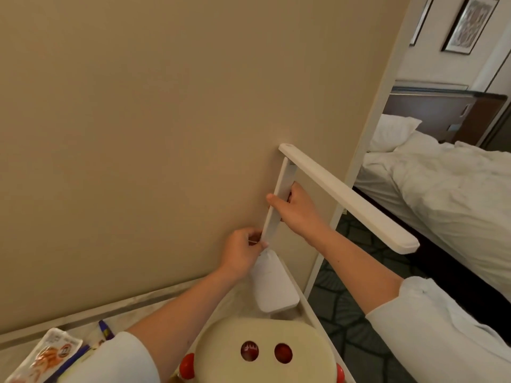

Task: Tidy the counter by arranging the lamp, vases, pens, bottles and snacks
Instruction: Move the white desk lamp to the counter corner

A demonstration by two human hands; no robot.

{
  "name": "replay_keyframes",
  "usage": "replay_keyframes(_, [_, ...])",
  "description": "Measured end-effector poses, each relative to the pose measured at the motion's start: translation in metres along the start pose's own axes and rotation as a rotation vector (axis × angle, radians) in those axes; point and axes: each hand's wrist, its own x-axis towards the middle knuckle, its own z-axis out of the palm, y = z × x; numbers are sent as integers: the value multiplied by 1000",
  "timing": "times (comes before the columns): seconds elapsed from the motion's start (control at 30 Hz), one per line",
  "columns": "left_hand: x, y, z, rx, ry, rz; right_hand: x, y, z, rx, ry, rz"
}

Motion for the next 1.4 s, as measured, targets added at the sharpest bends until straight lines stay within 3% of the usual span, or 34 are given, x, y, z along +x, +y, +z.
replay_keyframes(0.5, [-1, -31, 16, 3, -104, -106, -8, 29, 10, -122, -78, 52])
replay_keyframes(1.13, [0, -35, 13, 164, -126, -5, -12, 25, 14, -187, -149, 36])
replay_keyframes(1.4, [-1, -22, 10, 126, -132, -46, -15, 23, 6, -216, -200, 27])
